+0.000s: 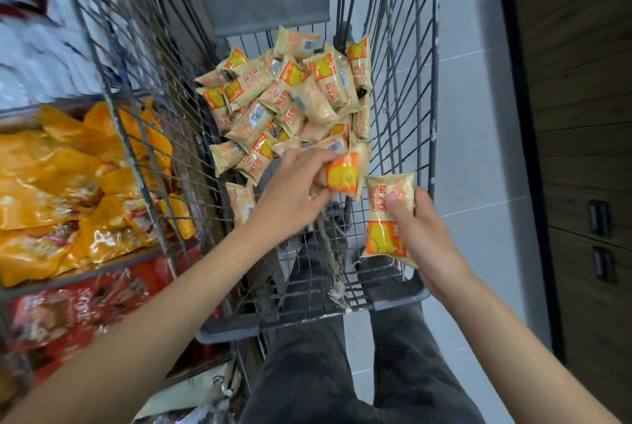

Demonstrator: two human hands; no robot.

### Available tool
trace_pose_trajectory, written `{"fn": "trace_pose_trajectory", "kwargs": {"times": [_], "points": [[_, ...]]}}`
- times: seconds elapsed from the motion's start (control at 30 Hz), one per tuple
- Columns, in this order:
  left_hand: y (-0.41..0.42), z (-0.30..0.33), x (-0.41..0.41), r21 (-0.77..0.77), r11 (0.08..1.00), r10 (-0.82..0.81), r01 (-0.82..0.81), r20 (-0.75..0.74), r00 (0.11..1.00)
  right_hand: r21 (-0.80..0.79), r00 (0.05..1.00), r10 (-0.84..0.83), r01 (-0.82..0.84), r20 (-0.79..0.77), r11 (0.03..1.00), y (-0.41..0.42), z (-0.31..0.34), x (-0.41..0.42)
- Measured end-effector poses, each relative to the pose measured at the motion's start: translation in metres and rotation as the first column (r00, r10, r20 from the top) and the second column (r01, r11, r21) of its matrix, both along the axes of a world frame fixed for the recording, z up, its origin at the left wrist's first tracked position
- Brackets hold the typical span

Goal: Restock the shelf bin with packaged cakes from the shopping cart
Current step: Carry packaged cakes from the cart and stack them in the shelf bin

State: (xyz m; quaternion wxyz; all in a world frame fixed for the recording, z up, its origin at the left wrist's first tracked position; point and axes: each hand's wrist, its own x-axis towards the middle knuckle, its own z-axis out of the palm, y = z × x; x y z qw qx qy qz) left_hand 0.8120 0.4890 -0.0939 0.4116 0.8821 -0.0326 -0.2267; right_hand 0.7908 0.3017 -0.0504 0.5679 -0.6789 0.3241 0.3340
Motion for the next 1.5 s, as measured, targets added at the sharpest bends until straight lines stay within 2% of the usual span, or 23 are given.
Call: {"fn": "trace_pose_trajectory", "kwargs": {"times": [0.07,0.13,0.17,0.23,0.3,0.43,0.53,0.63,0.7,0.73,0.77,0.83,0.87,0.9,1.0,1.07,1.17,1.33,1.5], "points": [[0.001,0.032,-0.012,-0.028,0.987,-0.156,0.16,0.109,0.982,0.089,0.997,-0.022,0.03,-0.08,0.996,0.002,0.004,0.004],[0.002,0.044,-0.022,0.03,0.948,-0.315,0.318,0.243,0.917,0.267,0.986,-0.019,0.063,-0.164,0.962,0.002,0.009,0.009],[0.0,0.046,-0.025,0.057,0.939,-0.341,0.339,0.264,0.902,0.344,0.985,0.015,0.046,-0.173,0.938,0.002,0.012,0.011],[-0.005,0.045,-0.027,-0.015,0.976,-0.214,0.219,0.156,0.964,0.436,0.987,0.078,-0.01,-0.14,0.9,0.003,0.016,0.014],[-0.011,0.045,-0.025,-0.223,0.975,0.007,-0.021,-0.064,0.998,0.472,0.988,0.112,-0.048,-0.109,0.88,0.004,0.018,0.017],[-0.019,0.045,-0.017,-0.458,0.793,0.217,-0.401,-0.403,0.889,0.457,0.981,0.128,-0.049,-0.145,0.888,-0.001,0.015,0.021],[-0.018,0.042,-0.012,-0.529,0.635,0.223,-0.563,-0.572,0.789,0.433,0.976,0.106,-0.014,-0.189,0.901,-0.01,0.013,0.018],[-0.014,0.036,-0.003,-0.592,0.471,0.103,-0.654,-0.7,0.707,0.388,0.973,0.104,-0.016,-0.207,0.922,-0.016,0.011,0.013],[-0.015,0.025,0.009,-0.56,0.473,0.118,-0.681,-0.725,0.678,0.281,0.97,0.143,-0.084,-0.195,0.956,-0.016,0.007,0.009],[-0.019,0.017,0.018,-0.515,0.532,0.164,-0.673,-0.716,0.678,0.22,0.967,0.175,-0.133,-0.187,0.966,-0.015,0.006,0.006],[-0.025,0.006,0.027,-0.453,0.635,0.205,-0.625,-0.682,0.702,0.169,0.962,0.204,-0.174,-0.18,0.97,-0.014,0.005,0.003],[-0.039,-0.023,0.043,-0.31,0.879,0.144,-0.361,-0.549,0.823,0.112,0.955,0.237,-0.219,-0.177,0.969,-0.012,0.004,-0.004],[-0.047,-0.04,0.048,-0.249,0.95,0.048,-0.188,-0.479,0.876,0.107,0.953,0.242,-0.225,-0.183,0.968,-0.011,0.004,-0.007],[-0.053,-0.057,0.054,-0.192,0.981,-0.05,-0.036,-0.426,0.904,0.109,0.951,0.24,-0.222,-0.194,0.969,-0.01,0.003,-0.011],[-0.064,-0.103,0.07,-0.007,0.955,-0.279,0.296,-0.358,0.891,0.096,0.949,0.227,-0.211,-0.217,0.973,-0.009,0.0,-0.024],[-0.068,-0.125,0.079,0.077,0.912,-0.355,0.403,-0.344,0.869,0.072,0.95,0.213,-0.202,-0.227,0.977,-0.008,-0.002,-0.031],[-0.07,-0.145,0.084,0.114,0.887,-0.393,0.448,-0.326,0.86,0.047,0.957,0.17,-0.163,-0.236,0.985,-0.008,-0.006,-0.037],[-0.068,-0.156,0.082,0.193,0.845,-0.458,0.498,-0.216,0.862,0.006,0.965,0.149,-0.151,-0.215,0.988,-0.01,-0.014,-0.037],[-0.065,-0.156,0.075,0.365,0.748,-0.528,0.554,-0.18,0.83,0.008,0.966,0.158,-0.16,-0.204,0.987,-0.008,-0.015,-0.034]]}}
